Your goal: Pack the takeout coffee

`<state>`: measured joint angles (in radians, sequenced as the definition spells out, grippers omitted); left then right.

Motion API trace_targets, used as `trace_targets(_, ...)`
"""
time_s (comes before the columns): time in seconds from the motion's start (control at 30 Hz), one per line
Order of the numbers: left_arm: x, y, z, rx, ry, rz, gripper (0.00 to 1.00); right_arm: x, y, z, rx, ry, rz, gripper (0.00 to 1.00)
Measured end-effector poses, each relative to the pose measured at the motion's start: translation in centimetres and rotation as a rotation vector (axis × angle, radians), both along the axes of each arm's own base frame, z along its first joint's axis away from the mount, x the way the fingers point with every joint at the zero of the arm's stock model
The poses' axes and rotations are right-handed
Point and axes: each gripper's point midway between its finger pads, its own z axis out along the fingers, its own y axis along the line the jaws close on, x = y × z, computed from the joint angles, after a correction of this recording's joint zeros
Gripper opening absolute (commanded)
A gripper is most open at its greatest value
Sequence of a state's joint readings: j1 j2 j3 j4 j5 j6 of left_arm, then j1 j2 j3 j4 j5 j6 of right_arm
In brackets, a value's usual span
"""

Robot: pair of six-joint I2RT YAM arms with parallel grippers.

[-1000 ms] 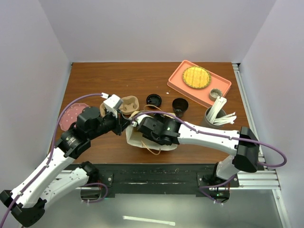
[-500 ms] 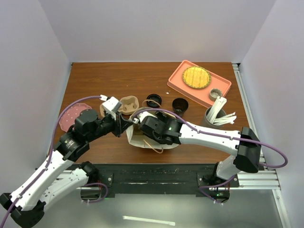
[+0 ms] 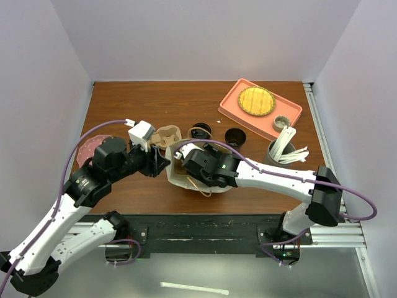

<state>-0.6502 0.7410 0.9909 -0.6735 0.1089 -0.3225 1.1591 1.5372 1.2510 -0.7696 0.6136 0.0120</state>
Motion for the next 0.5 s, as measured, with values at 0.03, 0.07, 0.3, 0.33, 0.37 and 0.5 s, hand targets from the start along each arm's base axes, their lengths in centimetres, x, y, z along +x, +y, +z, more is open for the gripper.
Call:
trace_targets(0.03,-0.03,0.05,-0.04,0.000,0.006,0.004,0.47,0.00,0.05,0.12,0.001,-0.001,0.008,0.32)
trace_targets(0.07,-0.07,0.09,-0.08,0.000,0.011,0.007,0.46,0.01,0.08,0.23,0.001,-0.002,0.015,0.32)
trace_targets(0.3,0.15,0.05,-0.92,0.025,0.078,0.031,0.45,0.13,0.12,0.49,-0.016,-0.009,0.042,0.32)
trace_targets(0.33,0.18,-0.01,-0.87,0.026,0.083,0.032,0.45,0.14,0.14,0.54,-0.017,-0.009,0.044,0.32)
trace_targets(0.37,0.22,-0.09,-0.72,0.025,0.087,0.031,0.45,0.17,0.18,0.61,-0.016,-0.011,0.045,0.32)
trace_targets(0.5,0.21,-0.19,-0.12,0.017,0.082,0.028,0.30,0.19,0.34,0.82,-0.012,-0.014,0.049,0.32)
